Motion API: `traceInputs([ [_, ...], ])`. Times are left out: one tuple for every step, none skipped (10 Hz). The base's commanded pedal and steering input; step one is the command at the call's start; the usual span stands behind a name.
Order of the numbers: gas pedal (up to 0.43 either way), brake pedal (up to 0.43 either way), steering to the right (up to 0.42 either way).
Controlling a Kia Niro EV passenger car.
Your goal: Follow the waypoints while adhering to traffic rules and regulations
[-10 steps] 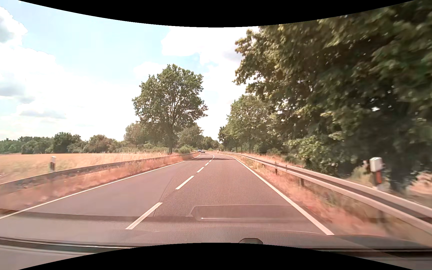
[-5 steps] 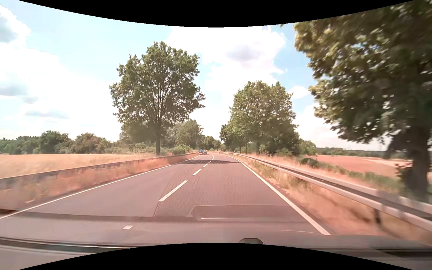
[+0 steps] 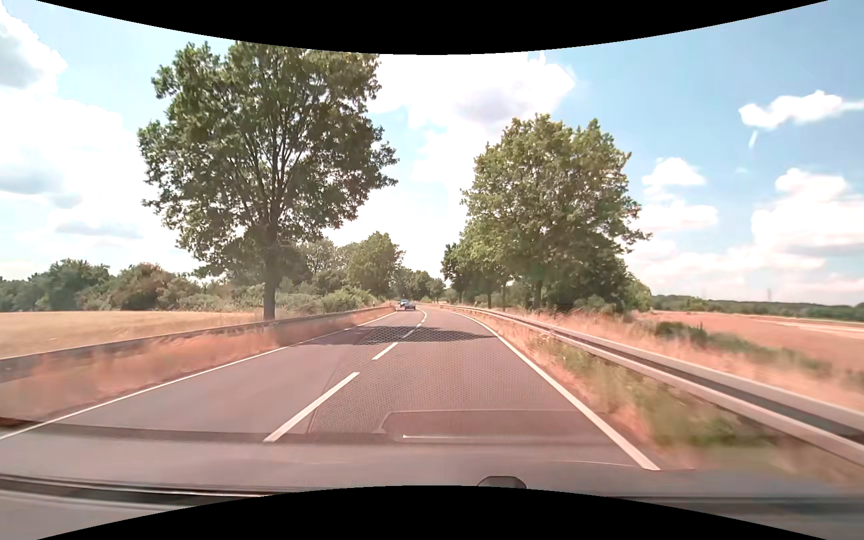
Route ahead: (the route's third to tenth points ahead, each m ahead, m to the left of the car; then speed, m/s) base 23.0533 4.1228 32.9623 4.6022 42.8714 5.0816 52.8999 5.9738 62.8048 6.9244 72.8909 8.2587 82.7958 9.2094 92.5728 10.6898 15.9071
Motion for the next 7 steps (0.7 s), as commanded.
traceInputs([
  [0.079, 0.000, -0.010],
  [0.079, 0.000, -0.010],
  [0.079, 0.000, -0.010],
  [0.079, 0.000, -0.010],
  [0.079, 0.000, -0.011],
  [0.079, 0.000, -0.011],
  [0.079, 0.000, -0.011],
])
